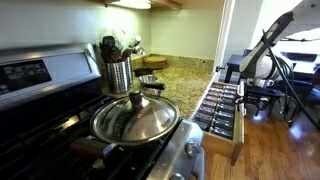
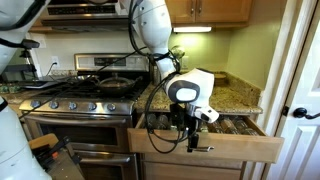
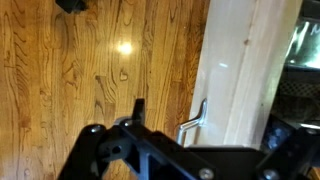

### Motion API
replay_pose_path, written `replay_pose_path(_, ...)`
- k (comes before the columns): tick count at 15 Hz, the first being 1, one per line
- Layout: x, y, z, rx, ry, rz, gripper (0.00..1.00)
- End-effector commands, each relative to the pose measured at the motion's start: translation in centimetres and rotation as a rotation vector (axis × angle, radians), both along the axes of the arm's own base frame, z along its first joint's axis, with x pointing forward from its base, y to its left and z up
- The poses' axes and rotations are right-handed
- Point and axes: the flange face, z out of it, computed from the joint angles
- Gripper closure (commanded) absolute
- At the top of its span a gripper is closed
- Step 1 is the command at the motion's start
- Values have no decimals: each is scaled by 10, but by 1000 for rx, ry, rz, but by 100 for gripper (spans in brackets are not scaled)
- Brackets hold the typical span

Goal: Close the open drawer, open the topmost drawer

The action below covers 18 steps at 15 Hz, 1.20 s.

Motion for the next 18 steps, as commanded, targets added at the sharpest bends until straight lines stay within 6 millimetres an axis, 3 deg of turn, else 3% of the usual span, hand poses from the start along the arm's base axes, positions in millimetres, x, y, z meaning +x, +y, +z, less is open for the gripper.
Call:
replay_pose_path(1, -57, -14, 0, -22, 18, 24, 0)
replay_pose_path(8, -115, -36, 2, -59, 3, 8, 0)
replay_pose_path(18, -175, -46, 18, -117, -16, -68, 0)
